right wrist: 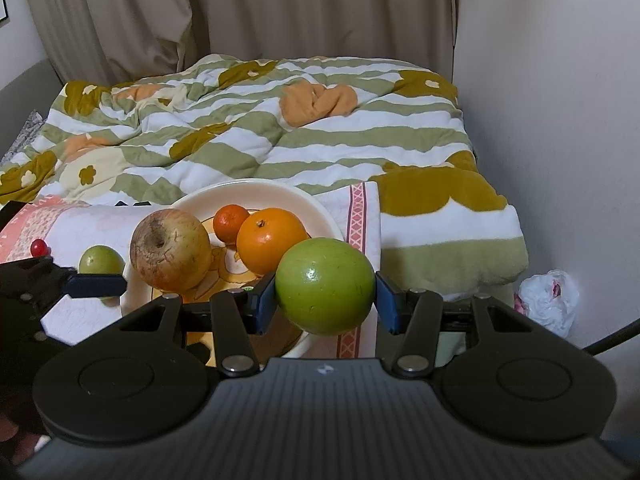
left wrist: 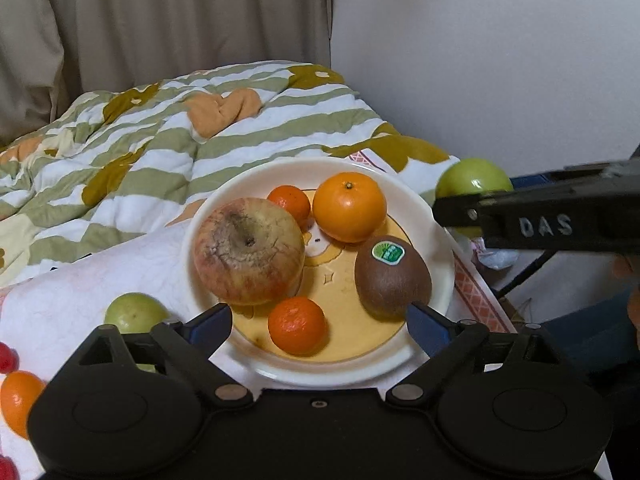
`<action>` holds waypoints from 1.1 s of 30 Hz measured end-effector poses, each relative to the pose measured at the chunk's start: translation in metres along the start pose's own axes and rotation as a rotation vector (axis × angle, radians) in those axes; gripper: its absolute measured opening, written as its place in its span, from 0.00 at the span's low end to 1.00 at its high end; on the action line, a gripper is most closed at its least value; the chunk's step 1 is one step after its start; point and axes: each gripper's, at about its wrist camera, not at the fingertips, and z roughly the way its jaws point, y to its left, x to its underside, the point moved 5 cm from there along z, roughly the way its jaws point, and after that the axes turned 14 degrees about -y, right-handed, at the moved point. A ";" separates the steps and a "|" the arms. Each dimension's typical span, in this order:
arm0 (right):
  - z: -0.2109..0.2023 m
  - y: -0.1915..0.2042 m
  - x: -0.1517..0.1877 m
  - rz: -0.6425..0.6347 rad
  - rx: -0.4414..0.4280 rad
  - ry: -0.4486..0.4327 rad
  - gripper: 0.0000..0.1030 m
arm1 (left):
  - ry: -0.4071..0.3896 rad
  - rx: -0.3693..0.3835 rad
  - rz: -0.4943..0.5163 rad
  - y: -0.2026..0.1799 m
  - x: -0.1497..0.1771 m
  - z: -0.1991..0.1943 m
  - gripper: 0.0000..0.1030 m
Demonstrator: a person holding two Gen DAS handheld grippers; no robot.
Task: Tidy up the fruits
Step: 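Release the mandarin into the bowl with the left gripper while the right gripper releases the green apple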
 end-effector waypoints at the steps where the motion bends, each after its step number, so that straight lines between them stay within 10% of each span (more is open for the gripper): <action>1: 0.002 0.000 -0.001 -0.002 -0.001 0.001 0.64 | 0.001 -0.003 0.003 0.001 0.001 -0.003 0.94; 23: 0.038 0.017 0.007 -0.088 -0.022 0.000 0.65 | -0.040 -0.106 -0.081 0.038 0.009 -0.049 0.94; 28: 0.030 0.026 0.000 -0.141 -0.004 -0.051 1.00 | -0.056 -0.128 -0.094 0.041 0.011 -0.059 0.94; 33: 0.015 0.031 -0.004 -0.127 -0.029 -0.067 1.00 | -0.082 -0.147 -0.103 0.042 0.011 -0.073 0.94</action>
